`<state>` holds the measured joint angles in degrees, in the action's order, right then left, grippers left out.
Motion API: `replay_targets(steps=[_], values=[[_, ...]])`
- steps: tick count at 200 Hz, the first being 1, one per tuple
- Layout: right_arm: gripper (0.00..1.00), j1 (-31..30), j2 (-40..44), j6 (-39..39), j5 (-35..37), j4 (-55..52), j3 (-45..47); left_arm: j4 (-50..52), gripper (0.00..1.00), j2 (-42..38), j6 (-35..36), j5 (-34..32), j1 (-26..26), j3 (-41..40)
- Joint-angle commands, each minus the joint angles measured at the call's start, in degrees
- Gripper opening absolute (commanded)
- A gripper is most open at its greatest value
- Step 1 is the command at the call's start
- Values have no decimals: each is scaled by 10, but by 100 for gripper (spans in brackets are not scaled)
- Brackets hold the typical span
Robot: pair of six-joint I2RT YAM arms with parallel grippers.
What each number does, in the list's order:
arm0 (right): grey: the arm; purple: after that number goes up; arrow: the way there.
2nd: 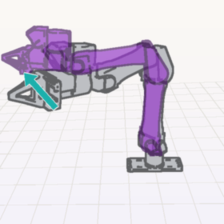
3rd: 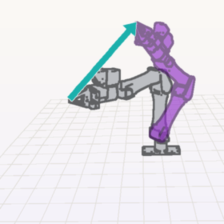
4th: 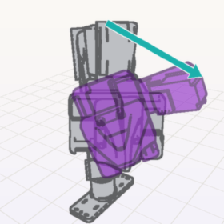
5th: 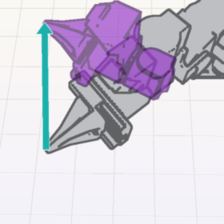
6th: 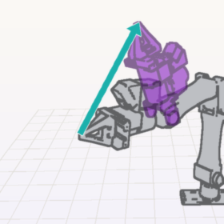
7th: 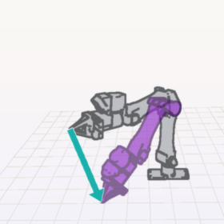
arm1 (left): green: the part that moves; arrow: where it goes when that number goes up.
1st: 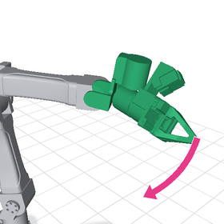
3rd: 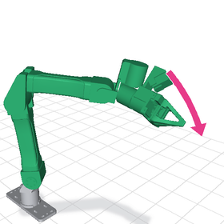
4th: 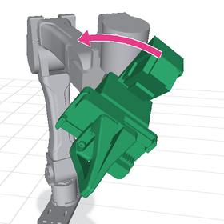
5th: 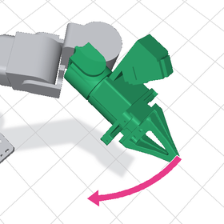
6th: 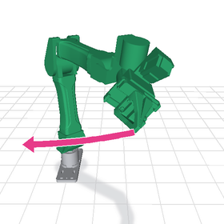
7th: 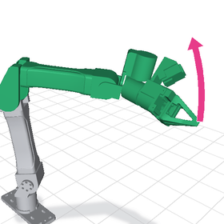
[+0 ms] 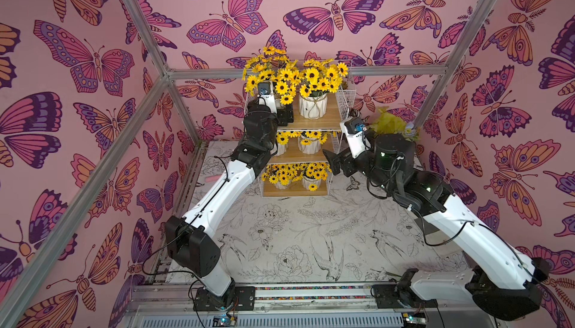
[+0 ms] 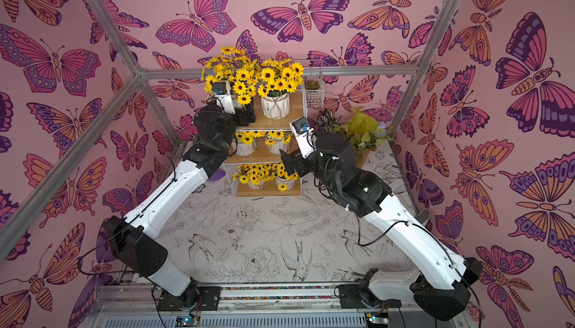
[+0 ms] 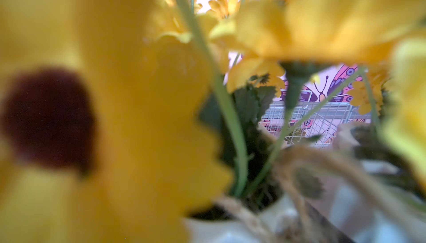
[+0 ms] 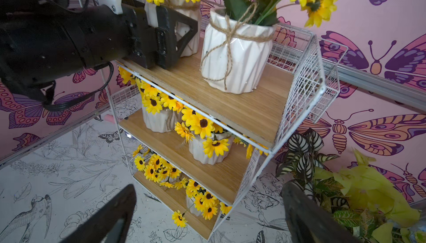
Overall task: Take the sunflower pots off the shelves
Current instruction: Pick up the sunflower pot from the shelf.
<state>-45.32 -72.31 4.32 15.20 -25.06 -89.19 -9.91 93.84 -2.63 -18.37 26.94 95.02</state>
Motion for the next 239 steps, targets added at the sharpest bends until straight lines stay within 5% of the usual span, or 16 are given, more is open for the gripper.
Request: replay_targets(steps=[1,75,239], values=[[99,-3,7,-8,5,14,1,9,67,1,-18,31,-4,-30],[99,-3,2,-2,13,34,4,10,50,-64,-19,69,-4,-75],[99,0,11,2,39,69,42,7,44,-181,-66,167,6,-169]])
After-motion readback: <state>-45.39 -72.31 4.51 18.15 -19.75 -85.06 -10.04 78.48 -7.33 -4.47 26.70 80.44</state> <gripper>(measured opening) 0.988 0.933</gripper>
